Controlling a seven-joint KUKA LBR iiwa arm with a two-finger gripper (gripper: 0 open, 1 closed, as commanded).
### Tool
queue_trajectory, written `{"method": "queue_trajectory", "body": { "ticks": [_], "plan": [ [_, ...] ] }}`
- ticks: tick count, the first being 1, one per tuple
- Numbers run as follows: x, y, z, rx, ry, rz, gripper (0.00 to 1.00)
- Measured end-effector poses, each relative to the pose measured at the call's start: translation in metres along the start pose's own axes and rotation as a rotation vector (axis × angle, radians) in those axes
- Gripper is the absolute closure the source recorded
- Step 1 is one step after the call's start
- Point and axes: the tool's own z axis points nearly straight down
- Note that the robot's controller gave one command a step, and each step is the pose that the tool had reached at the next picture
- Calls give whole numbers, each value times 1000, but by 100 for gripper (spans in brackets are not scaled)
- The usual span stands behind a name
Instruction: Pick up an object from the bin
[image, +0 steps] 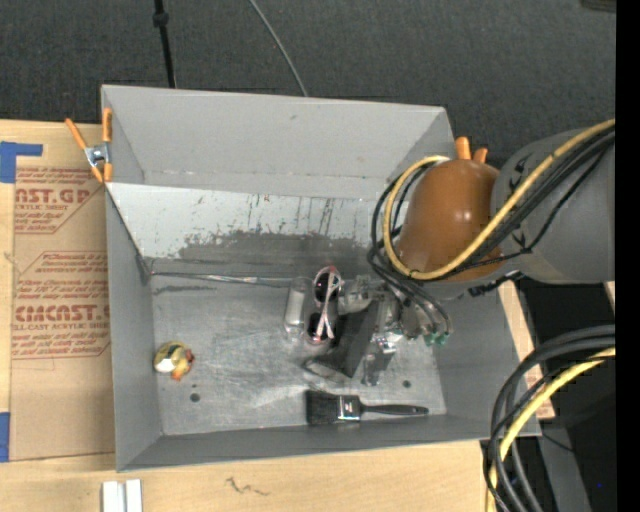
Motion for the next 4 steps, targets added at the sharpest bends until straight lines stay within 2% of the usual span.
{"method": "queue_trajectory", "body": {
  "ticks": [1,2,3,4],
  "plan": [
    [1,-5,-15,1,-4,71,0],
    [-19,-4,31,-3,-36,65,0],
    [-9,-7,41,0,-6,72,100],
    [-10,-7,41,0,-6,72,100]
  ]
}}
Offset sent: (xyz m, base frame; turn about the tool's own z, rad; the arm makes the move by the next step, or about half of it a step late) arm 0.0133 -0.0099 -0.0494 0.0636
